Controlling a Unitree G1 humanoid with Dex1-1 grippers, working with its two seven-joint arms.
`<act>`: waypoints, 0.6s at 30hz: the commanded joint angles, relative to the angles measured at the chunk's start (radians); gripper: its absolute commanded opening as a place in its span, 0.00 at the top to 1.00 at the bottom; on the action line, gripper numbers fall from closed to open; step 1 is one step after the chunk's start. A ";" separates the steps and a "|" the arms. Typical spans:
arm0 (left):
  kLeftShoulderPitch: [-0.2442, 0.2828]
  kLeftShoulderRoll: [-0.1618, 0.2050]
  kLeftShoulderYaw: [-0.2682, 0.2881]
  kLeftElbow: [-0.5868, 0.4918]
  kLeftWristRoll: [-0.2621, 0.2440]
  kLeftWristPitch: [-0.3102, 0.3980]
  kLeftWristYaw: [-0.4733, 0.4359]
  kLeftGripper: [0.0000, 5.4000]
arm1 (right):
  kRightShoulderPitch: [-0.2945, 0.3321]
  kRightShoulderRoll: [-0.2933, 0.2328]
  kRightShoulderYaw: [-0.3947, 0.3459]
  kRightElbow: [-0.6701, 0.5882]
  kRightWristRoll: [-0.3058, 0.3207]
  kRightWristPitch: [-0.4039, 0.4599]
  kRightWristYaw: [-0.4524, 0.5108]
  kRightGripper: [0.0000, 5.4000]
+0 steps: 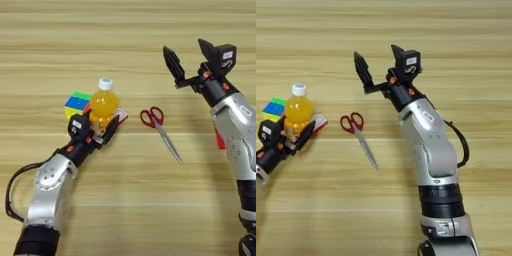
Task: Move the objects on the table
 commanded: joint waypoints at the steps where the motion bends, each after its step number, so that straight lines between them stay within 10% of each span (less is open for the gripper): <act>1: -0.014 0.011 0.028 0.019 -0.008 -0.047 0.012 0.37 | -0.019 -0.005 -0.005 0.011 0.003 -0.010 -0.001 0.00; 18: -0.052 0.016 0.074 0.218 0.027 -0.242 0.069 0.37 | -0.017 -0.011 -0.002 0.029 0.000 -0.019 0.005 0.00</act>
